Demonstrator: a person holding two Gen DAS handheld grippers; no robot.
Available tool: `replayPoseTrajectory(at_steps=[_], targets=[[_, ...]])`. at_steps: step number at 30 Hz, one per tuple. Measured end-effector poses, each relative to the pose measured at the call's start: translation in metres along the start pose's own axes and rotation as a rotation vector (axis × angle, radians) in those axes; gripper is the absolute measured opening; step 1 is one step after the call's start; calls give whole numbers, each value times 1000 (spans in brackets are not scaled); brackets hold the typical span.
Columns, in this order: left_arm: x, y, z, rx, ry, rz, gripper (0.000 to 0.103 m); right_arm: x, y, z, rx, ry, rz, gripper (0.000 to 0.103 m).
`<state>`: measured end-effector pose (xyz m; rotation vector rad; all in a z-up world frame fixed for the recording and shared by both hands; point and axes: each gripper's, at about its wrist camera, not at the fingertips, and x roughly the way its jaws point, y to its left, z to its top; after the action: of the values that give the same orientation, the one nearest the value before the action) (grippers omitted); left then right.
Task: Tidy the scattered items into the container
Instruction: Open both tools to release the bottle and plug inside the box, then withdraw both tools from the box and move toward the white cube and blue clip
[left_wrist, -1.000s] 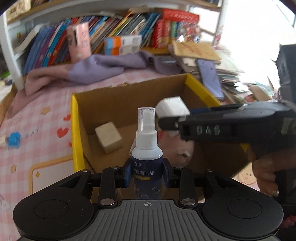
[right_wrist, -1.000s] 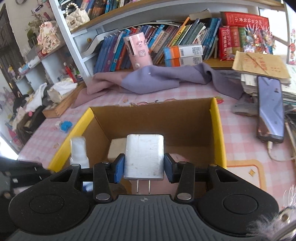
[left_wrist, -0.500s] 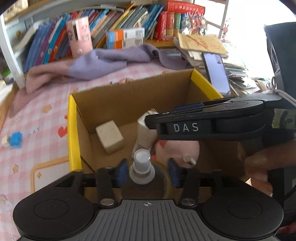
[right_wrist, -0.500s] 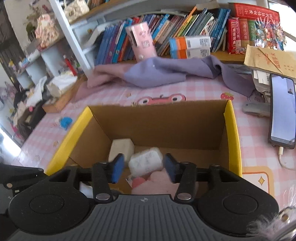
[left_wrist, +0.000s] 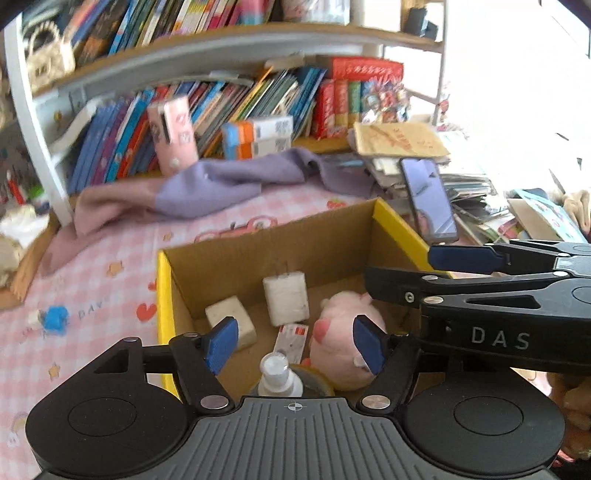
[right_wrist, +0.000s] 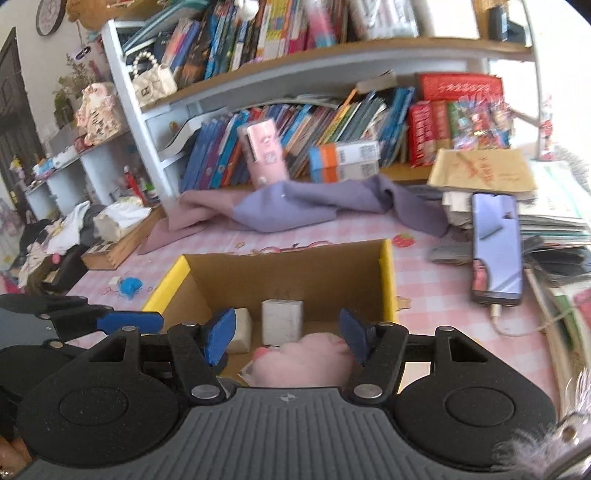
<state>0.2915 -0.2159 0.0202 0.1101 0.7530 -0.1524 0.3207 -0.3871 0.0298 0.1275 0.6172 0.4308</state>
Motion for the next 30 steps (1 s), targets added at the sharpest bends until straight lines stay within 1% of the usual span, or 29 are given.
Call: replayPoseTrajectory(at_steps=[2,4,11,13,15,21,24,28,30], targets=[[-5,-4,-1,12,-22,-5,71,-10,0,-3,5,-21,-16,63],[-9,-6,-3,13,-35,-9,73,-18,1,-6,3,-39,-29,63],[-21,-5,-14,-20,-51,-15,77,-39,10,-16,-9,-65,-61,63],[-25,-3,-17,-35,-60,-12,81,-45,11,-18,-8,-75,-69,63],[-30,-1,-21,-49,-71,-11,83,-52,12,-21,-1,-85,-78,63],[-41,2,-35,-51,-95,-39,83,-66,14,-35,20,-91,-126,64],[-48,10,-39,-66,-114,-51,83,-71,18,-40,30,-88,-149,64],[-60,25,-46,-81,-157,-63,83,-79,32,-46,6,-102,-199,64],[-67,34,-51,-94,-172,-78,83,-84,40,-51,-19,-104,-221,67]])
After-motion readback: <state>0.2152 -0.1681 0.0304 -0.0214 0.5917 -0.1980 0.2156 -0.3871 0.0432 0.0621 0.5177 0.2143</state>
